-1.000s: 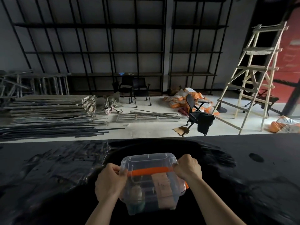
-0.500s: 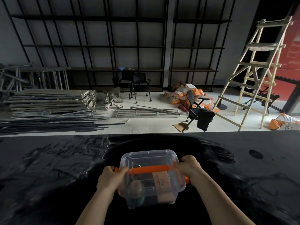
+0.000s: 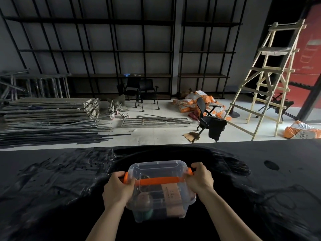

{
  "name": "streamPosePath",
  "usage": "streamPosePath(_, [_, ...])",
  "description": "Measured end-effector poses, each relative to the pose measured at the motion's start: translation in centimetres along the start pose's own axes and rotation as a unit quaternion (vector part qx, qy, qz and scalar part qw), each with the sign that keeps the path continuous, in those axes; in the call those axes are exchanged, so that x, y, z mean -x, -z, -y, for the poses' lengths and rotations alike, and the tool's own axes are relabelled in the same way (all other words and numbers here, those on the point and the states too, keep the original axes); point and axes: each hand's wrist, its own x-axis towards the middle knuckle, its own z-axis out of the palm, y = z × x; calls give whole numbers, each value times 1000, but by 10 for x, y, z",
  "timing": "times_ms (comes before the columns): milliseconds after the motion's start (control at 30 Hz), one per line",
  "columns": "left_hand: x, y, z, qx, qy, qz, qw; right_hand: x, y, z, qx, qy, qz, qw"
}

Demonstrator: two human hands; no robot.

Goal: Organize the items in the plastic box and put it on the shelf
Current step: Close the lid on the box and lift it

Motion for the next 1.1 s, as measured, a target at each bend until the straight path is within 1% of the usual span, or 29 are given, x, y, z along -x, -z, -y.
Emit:
streamPosePath(100, [0,-4,0,-24,-25,-22,999,6,-2,4,-13,9,-25,1000])
streamPosePath(300, [2,-7,-2,-44,-51,-50,997,13,-3,8,13,34,-73,997])
streamPosePath(433, [2,-6,-2,-34,-55,-45,997,16,-6,7,35,60,-95,993])
streamPosePath(500, [1,-3,1,-5,-46,-24,999,14,-6,4,26,54,-88,994])
streamPosePath(567, [-2,-1,8,83,0,26,996,10,-7,-1,-14,17,-48,999])
streamPosePath(600, [-4,-1,11,150,37,72,985,8,-8,-4,-51,-10,-17,999])
streamPosePath(667, [-3,-4,18,257,90,168,947,8,-11,-7,-127,-53,52,989])
streamPosePath(733, [-2,-9,25,287,103,226,925,8,-16,-9,-155,-62,90,982])
streamPosePath(833, [-1,-13,19,298,98,242,918,6,-19,-4,-134,-59,83,986])
streamPosePath(967, [-8,-15,4,304,80,222,923,1,-14,10,-101,-49,71,991])
streamPosePath(1100, [-22,-11,-25,309,28,202,929,-15,3,30,-77,-22,49,996])
